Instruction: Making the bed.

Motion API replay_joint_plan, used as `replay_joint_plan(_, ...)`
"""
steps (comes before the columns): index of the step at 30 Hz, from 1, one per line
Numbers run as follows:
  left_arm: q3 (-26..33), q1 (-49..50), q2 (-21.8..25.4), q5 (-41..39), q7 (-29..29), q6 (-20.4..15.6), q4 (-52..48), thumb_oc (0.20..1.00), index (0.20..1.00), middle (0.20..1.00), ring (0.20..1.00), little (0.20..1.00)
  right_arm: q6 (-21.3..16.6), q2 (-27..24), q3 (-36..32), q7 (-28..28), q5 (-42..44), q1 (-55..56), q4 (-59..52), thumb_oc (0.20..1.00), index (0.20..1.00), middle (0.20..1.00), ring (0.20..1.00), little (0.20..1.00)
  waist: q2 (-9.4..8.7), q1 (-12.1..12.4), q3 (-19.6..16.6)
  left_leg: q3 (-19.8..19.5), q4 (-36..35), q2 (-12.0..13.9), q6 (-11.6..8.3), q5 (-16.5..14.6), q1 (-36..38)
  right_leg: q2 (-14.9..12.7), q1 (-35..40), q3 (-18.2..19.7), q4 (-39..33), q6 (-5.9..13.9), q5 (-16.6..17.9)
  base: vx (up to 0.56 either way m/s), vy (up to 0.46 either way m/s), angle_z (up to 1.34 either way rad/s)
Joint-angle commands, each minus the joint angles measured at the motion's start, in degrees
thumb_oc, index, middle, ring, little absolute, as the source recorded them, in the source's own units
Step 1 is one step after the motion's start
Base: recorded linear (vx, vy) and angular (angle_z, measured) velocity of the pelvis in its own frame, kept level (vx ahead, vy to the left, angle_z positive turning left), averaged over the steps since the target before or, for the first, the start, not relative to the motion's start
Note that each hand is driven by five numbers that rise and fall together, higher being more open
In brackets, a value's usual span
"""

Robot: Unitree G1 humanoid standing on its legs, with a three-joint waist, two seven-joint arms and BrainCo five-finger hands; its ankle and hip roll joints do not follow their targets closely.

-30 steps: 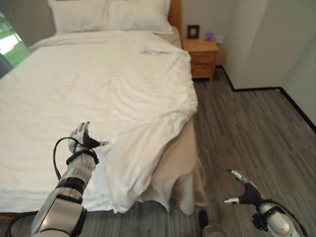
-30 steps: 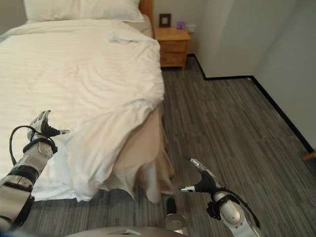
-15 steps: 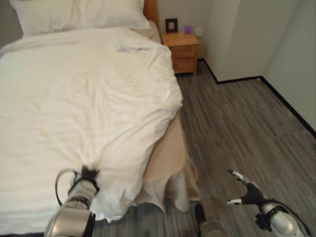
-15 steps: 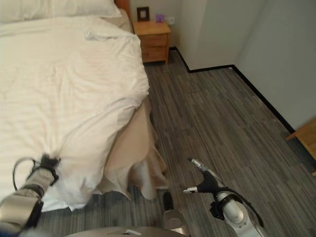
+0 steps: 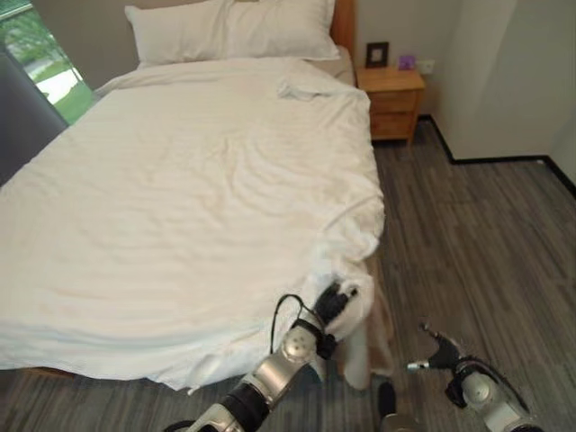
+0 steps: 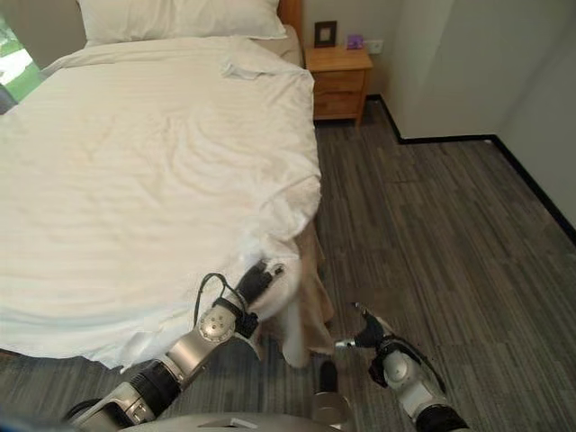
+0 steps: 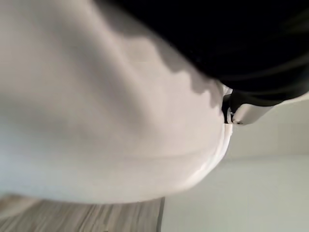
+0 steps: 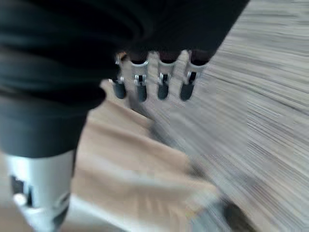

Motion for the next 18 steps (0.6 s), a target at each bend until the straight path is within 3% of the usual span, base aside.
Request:
replay_joint_plan(1, -3.9, -7.7, -6.1, -8.5, -10.4, -2.4, -1.0, 0.2, 0.2, 0.2, 0.2, 0.2, 1.5, 1.3, 1.5, -1.7, 0.9, -1.3, 4.9, 1.0, 1.0, 1.0, 1.0, 1.0, -0.85, -2.7, 3.5, -1.2, 0.7, 0.2, 1.19, -1.5, 1.0, -5.0, 6.7, 2.0, 0.7, 4.83, -3.9, 0.0, 0.0, 0.0)
replay_joint_plan(4, -7.8, -8.1, -8.6, -9.8, -12.9, -1.5, 1.5, 0.2, 0.2, 0.2, 0.2, 0.2, 2.3, 2.4, 0.7, -1.7, 2.3, -2.1, 11.0, 1.0, 1.0, 1.0, 1.0, 1.0, -0.39, -3.9, 3.7, -0.6, 0.7, 0.0, 1.29, -1.5, 1.1, -5.2, 6.3, 3.0, 0.7, 4.76, -3.6, 0.01, 0.007, -0.12)
replay_joint_plan(5, -8.8, -8.2, -9.8, -10.6, -13.4, -1.4, 2.8, 0.438, 0.438, 0.438, 0.438, 0.438, 2.4, 2.7, 0.0, -1.7, 3.3, -2.3, 13.5, 1.0, 1.0, 1.0, 1.0, 1.0, -0.17, -4.1, 3.8, -0.4, 0.7, -0.2, 1.36, -1.7, 1.4, -5.2, 6.3, 3.4, 0.7, 4.8, -3.6, 0.02, 0.003, -0.12)
replay_joint_plan(6, -10.1, -8.3, -10.7, -11.3, -14.2, -1.5, 3.4, 0.787, 0.787, 0.787, 0.787, 0.787, 2.8, 2.9, -1.1, -1.8, 4.6, -2.3, 15.5, 1.0, 1.0, 1.0, 1.0, 1.0, 0.13, -4.7, 4.1, 0.0, 0.7, -0.3, 1.37, -1.8, 1.7, -5.3, 6.2, 3.8, 0.7, 4.88, -3.7, 0.01, 0.004, -0.27)
replay_joint_plan(7, -11.5, -9.0, -11.4, -11.8, -15.3, -1.7, 3.4, 1.0, 1.0, 1.0, 1.0, 1.0, 3.3, 2.9, -3.4, -1.8, 7.0, -1.8, 18.7, 1.0, 1.0, 1.0, 1.0, 1.0, 0.73, -5.7, 4.6, 0.4, 0.7, -0.4, 1.4, -2.0, 2.0, -5.3, 6.0, 4.6, 0.7, 4.98, -3.7, -0.01, 0.021, -0.29)
replay_joint_plan(10, -12.6, -10.0, -11.3, -12.1, -16.8, -2.1, 2.6, 1.0, 1.0, 1.0, 1.0, 1.0, 4.0, 2.6, -5.3, -1.8, 8.5, -1.1, 21.6, 1.0, 1.0, 1.0, 1.0, 1.0, 1.54, -6.6, 5.0, 0.9, 0.7, -0.6, 1.39, -2.1, 2.3, -5.4, 5.6, 5.3, 0.7, 5.13, -3.7, 0.0, 0.013, -0.26)
replay_joint_plan(13, -14.0, -10.6, -9.9, -15.1, -20.1, -2.6, -1.7, 1.0, 1.0, 1.0, 1.0, 1.0, 5.2, 0.6, -9.2, -2.2, 10.0, 1.2, 26.0, 1.0, 1.0, 1.0, 1.0, 1.0, 3.72, -8.2, 5.8, 1.7, 0.7, -0.9, 1.26, -2.2, 2.8, -5.6, 5.3, 6.1, 0.7, 5.21, -3.8, 0.0, 0.012, -0.22)
replay_joint_plan(17, -14.7, -9.9, -9.9, -18.9, -21.0, -2.4, -3.0, 1.0, 1.0, 1.0, 1.0, 1.0, 6.6, -1.2, -9.4, -2.9, 8.0, 1.4, 28.1, 1.0, 1.0, 1.0, 1.0, 1.0, 4.45, -8.7, 6.2, 2.2, 0.7, -0.9, 1.24, -2.2, 2.9, -5.5, 4.8, 6.6, 0.7, 5.35, -3.8, -0.03, -0.02, -0.13)
replay_joint_plan(18, -13.8, -9.9, -9.7, -21.6, -19.8, -3.1, -3.7, 1.0, 1.0, 1.0, 1.0, 1.0, 6.6, -1.8, -9.4, -3.8, 7.8, 1.1, 28.5, 1.0, 1.0, 1.0, 1.0, 1.0, 3.78, -8.2, 6.0, 2.7, 0.7, -0.6, 1.17, -2.1, 3.1, -5.2, 4.9, 6.6, 0.7, 5.32, -3.7, -0.03, -0.096, -0.23)
